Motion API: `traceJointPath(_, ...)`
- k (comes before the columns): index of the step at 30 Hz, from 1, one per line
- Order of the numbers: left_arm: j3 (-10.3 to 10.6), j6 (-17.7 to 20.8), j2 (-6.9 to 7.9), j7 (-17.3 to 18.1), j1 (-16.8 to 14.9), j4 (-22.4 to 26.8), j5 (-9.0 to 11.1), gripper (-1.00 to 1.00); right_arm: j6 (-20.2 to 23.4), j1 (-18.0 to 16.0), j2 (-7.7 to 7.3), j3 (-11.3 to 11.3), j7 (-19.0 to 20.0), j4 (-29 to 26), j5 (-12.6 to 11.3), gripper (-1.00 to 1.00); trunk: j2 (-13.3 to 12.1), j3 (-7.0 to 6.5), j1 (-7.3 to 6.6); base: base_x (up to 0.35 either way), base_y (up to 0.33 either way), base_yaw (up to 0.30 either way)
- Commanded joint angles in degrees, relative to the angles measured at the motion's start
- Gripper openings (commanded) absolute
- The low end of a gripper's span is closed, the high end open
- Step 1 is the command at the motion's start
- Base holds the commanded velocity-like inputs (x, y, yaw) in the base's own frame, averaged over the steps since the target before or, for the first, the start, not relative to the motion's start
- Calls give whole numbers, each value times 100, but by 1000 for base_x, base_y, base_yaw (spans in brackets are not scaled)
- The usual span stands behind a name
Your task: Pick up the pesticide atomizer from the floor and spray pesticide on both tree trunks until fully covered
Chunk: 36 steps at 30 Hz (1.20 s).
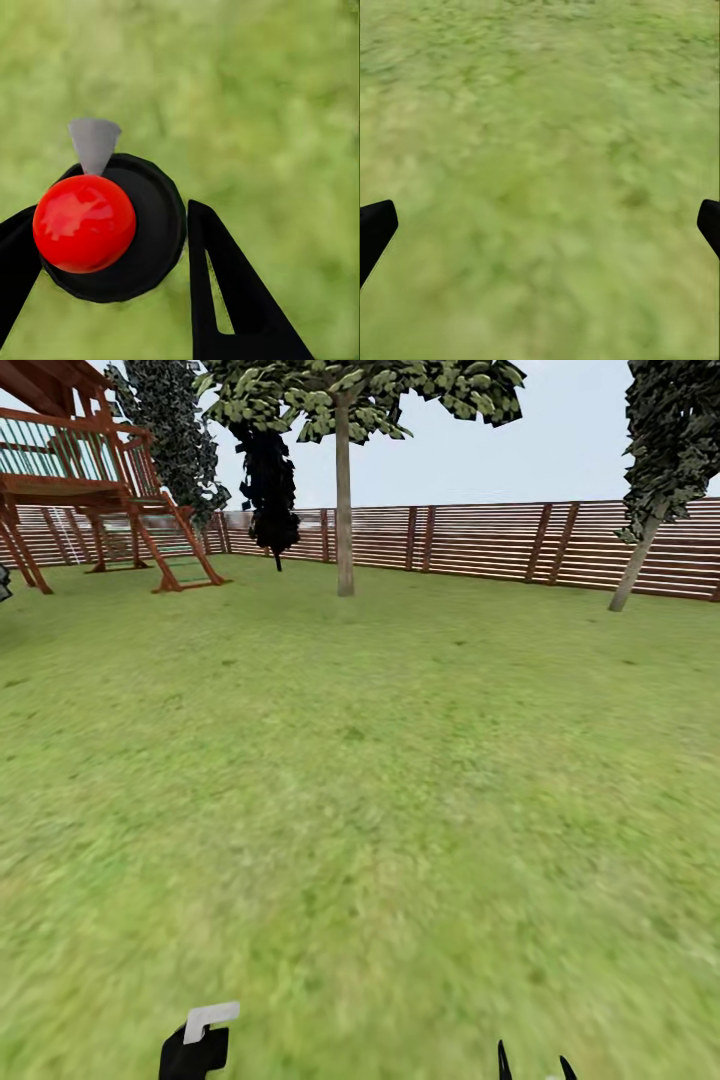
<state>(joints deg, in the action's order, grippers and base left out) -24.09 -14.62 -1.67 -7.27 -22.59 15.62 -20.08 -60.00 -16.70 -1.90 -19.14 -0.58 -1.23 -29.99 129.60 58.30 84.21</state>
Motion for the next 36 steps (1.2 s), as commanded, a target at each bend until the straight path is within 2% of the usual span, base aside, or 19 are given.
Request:
traceJointPath(1, 4, 8, 0, 3, 0, 2, -3, -100, 0, 0, 2, -5, -2, 0, 2, 100, 0, 0, 0, 341, 68, 0)
traceJointPath(9, 5, -4, -1, -9, 0, -21, 0, -100, 0, 0, 20, -3, -12, 0, -6, 100, 0, 0, 0, 341, 78, 0)
traceJointPath(13, -4, 14, 62, -20, 0, -33, -4, -100, 0, 0, 27, -5, -12, 0, -7, 100, 0, 0, 0, 341, 79, 0)
traceJointPath(36, 1, 3, 44, -20, 0, -68, 1, -100, 0, 0, 58, -2, -21, 0, -7, 100, 0, 0, 0, 341, 79, 0)
